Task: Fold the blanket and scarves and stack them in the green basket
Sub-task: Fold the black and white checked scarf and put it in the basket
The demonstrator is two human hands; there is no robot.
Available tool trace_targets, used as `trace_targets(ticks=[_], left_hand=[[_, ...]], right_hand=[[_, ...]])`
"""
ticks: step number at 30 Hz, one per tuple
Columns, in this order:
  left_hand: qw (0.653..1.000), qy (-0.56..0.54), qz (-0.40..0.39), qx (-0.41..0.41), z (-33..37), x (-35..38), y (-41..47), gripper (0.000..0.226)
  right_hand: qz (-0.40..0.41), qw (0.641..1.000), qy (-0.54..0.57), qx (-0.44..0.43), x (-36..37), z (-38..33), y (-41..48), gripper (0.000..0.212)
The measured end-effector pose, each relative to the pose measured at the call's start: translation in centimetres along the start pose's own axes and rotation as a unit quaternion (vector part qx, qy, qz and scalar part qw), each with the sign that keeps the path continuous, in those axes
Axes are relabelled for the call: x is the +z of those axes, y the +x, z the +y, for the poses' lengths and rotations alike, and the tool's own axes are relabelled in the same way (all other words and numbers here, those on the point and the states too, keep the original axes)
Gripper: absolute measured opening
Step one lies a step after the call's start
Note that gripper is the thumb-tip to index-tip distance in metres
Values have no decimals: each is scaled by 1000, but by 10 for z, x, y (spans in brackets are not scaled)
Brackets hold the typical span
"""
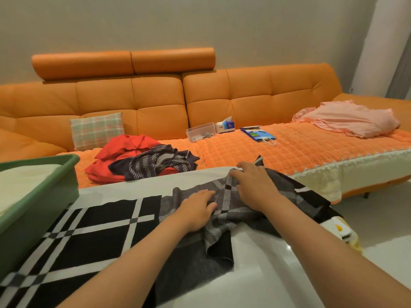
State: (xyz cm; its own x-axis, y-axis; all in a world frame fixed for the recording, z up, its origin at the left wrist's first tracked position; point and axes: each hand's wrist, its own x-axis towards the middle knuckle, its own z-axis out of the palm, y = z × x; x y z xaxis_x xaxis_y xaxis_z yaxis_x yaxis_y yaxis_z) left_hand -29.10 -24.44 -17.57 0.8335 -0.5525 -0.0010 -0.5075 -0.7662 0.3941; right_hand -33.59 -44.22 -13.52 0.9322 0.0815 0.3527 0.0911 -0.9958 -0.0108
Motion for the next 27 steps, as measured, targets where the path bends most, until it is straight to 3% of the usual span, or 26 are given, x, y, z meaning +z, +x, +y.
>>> trace_targets(ticks=[2, 5, 8, 10, 13, 16, 19, 21, 25, 27], left_hand=[[994, -30, 98, 43, 9, -2, -10, 37], [969, -24, 200, 142, 33, -8, -29, 15], [961, 82, 174, 199, 48, -2, -44, 24], [960, 142, 157, 185, 52, 5, -51, 26], [965, 146, 176, 130, 55, 12, -57, 20], [972, 39, 213, 91, 66, 9, -62, 16], [971, -158, 161, 76, 78, 2, -67, 11], [956, -242, 141, 83, 86, -1, -71, 15], [930, -336, 126, 83, 99, -2, -77, 14], [927, -341, 135, 74, 100, 1, -80, 17]], right_hand=[[1, 996, 85, -11, -16, -6, -11, 24], [-92, 985, 147, -6, -33, -15, -29, 21], [-149, 981, 126, -9, -39, -16, -50, 15], [-176, 978, 110, -15, -38, -14, -62, 19], [-157, 984, 73, -35, -30, -12, -73, 29], [-106, 990, 64, -60, -23, -17, -74, 28], [-16, 998, 33, -54, -22, -16, -70, 19], [33, 999, 10, -40, -26, -10, -69, 24], [131, 989, 30, -63, -51, 10, -82, 26], [123, 989, -23, -81, -72, 17, -92, 24]])
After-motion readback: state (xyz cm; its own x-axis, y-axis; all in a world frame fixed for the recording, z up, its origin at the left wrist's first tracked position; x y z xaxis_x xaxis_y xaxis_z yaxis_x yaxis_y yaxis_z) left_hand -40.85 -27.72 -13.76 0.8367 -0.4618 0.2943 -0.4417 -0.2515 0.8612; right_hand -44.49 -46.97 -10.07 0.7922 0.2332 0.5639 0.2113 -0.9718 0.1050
